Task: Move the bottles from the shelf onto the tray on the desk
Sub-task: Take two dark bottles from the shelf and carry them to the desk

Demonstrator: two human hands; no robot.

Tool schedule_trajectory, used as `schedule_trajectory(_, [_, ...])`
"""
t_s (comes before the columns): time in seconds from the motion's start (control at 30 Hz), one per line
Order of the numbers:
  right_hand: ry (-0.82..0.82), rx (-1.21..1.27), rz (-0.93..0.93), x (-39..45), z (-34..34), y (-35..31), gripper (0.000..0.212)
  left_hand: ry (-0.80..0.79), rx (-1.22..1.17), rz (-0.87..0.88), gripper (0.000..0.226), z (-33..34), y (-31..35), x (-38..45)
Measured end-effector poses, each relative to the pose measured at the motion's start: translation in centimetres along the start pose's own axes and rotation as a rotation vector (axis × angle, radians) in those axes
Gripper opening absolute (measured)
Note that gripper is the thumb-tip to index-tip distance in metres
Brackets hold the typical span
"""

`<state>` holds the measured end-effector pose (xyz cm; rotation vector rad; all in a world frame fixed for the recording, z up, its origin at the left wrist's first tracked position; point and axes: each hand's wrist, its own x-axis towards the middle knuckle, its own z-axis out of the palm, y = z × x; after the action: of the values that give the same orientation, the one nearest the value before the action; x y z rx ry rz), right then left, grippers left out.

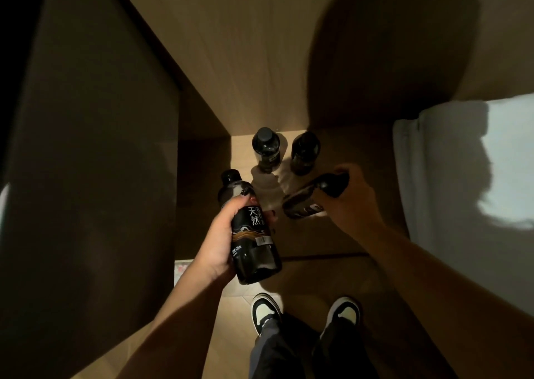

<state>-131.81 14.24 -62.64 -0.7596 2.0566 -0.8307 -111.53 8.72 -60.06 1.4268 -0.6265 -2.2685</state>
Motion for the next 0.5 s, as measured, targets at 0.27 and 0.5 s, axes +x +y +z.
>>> schedule_trajectory(0.27, [0.215,0.159,-0.15,-5.8,-6.4,-7.6,0.058,-0.006,-0.208,-0.022,0.039,3.6,1.8,-4.1])
schedule_trajectory(0.5, [0.178,-0.129,-0.307,-12.5,-12.4,-16.4,0.065,-0.101,-0.359,0.022,0.042,7.6,5.0,-10.8])
